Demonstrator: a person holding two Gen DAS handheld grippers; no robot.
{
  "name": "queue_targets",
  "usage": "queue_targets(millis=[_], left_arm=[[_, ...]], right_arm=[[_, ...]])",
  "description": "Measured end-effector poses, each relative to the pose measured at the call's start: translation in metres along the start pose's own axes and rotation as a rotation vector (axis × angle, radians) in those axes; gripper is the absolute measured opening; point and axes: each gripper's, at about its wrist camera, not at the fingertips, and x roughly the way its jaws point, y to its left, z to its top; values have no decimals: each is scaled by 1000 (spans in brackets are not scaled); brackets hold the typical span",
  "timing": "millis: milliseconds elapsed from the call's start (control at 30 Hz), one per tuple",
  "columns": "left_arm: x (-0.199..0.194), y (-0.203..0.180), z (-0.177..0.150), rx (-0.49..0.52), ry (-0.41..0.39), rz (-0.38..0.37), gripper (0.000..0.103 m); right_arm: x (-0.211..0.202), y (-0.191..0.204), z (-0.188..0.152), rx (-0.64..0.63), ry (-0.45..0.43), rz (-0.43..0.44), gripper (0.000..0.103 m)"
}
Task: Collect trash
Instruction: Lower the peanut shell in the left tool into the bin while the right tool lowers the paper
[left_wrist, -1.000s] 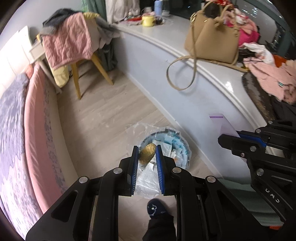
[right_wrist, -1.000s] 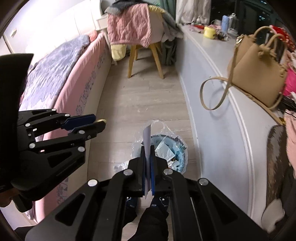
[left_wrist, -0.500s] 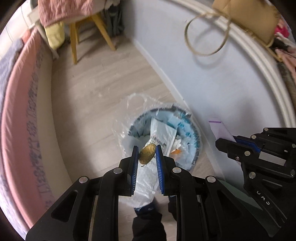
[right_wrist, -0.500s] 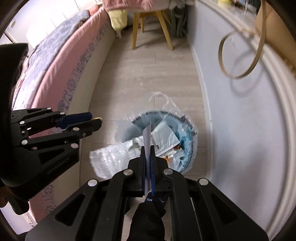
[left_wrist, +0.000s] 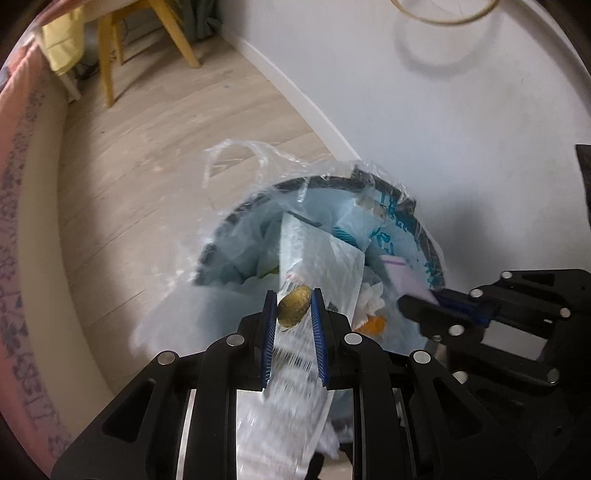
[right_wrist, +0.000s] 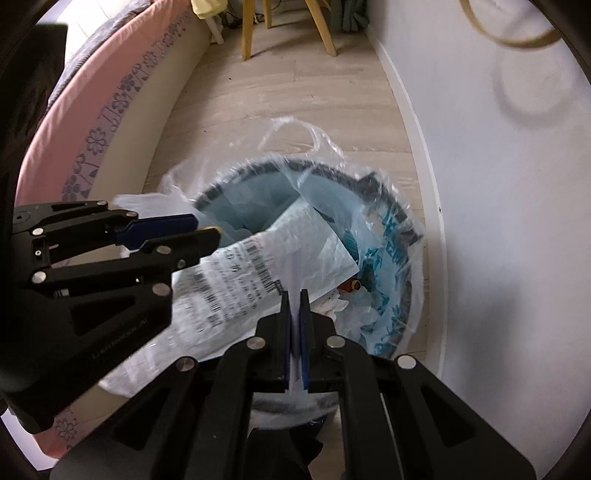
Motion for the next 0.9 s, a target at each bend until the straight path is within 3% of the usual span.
queue_targets(millis=[200, 900], left_arm=[[35, -1, 0, 56, 9, 10, 17], [100, 8, -4, 48, 62, 39, 17]], right_arm=[[34, -7, 0, -1, 11, -13, 6], [99, -23, 1, -31, 57, -17, 6]])
